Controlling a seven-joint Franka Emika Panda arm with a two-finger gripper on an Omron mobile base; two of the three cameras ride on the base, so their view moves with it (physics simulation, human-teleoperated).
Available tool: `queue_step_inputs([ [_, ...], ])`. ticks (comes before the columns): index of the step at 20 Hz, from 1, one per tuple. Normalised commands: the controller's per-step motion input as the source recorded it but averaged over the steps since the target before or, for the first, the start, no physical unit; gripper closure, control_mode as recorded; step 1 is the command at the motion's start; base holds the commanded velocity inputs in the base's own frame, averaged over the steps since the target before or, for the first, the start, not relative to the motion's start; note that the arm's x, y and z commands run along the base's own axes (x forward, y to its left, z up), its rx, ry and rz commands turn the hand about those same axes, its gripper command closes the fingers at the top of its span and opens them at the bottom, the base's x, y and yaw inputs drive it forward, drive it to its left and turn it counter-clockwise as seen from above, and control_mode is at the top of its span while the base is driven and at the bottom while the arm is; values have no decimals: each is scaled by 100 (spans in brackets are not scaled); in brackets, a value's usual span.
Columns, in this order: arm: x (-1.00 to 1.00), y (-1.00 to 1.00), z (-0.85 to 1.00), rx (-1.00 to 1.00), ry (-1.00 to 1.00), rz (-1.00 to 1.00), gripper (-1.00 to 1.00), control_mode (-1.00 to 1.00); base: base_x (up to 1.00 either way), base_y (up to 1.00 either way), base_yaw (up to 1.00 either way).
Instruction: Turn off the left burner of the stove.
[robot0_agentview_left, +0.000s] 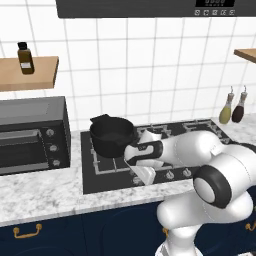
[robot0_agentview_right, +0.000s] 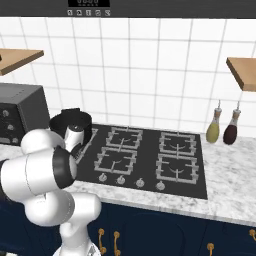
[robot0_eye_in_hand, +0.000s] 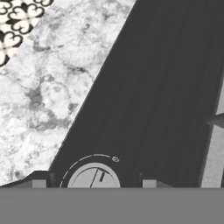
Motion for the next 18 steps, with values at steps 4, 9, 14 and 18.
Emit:
queue_step_inputs([
  [4, 1, -8, 0, 0, 0, 3, -100, -100, 0, 0, 0],
  [9, 2, -3, -1, -1, 0, 2, -100, -100, 0, 0, 0],
  [14, 9, 0, -4, -2, 0, 1, -100, -100, 0, 0, 0],
  [18, 9, 0, -6, -2, 0, 0, 100, -100, 0, 0, 0],
])
